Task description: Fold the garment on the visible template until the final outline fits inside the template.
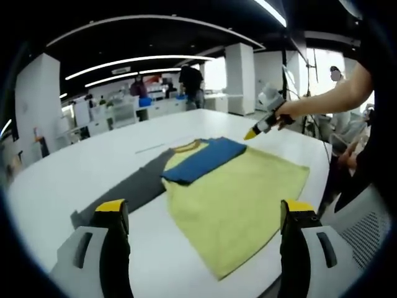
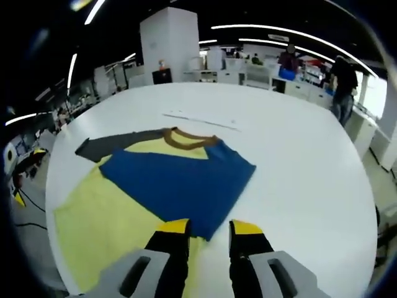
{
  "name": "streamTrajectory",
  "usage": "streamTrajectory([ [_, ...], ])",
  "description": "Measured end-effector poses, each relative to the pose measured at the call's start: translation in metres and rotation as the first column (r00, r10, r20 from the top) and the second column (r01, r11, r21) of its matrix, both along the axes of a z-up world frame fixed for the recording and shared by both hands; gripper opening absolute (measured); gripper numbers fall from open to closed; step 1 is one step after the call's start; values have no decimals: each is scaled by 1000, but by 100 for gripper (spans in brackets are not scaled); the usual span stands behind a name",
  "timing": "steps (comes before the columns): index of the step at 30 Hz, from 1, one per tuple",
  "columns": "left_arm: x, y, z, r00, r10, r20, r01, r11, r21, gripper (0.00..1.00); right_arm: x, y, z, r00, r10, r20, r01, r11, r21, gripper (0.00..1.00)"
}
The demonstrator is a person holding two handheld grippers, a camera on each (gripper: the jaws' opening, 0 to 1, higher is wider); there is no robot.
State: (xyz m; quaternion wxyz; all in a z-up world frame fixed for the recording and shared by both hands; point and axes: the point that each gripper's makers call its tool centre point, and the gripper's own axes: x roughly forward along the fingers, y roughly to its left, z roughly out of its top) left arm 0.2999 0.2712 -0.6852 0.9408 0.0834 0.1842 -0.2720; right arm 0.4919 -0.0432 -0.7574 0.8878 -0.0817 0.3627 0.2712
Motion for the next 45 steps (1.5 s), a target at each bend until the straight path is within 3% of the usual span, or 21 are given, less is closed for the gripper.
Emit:
streamTrajectory([
  [5, 0, 0, 0, 1000, -6, -4, 6, 1000, 7, 99, -1, -9, -10, 1000, 4, -10, -5, 1000, -26, 14],
  [19, -2, 3, -1, 1000, -9, -11, 9, 1000, 29, 99, -3, -1, -28, 999, 17, -44, -18, 999, -30, 10],
  [33, -3, 3, -2, 1000, -8, -17, 8, 999, 41, 99, 0, 8, -39, 996, -31, -84, 35, 998, 44, 0],
  [40, -3, 6, -3, 1000, -6, -18, 7, 999, 49, 99, 1, -3, -32, 998, -25, -62, 25, 1000, 12, 0],
  [45, -4, 3, -1, 1000, -5, -18, 6, 999, 52, 99, -2, -11, -33, 998, 10, -63, -14, 997, -70, 0],
])
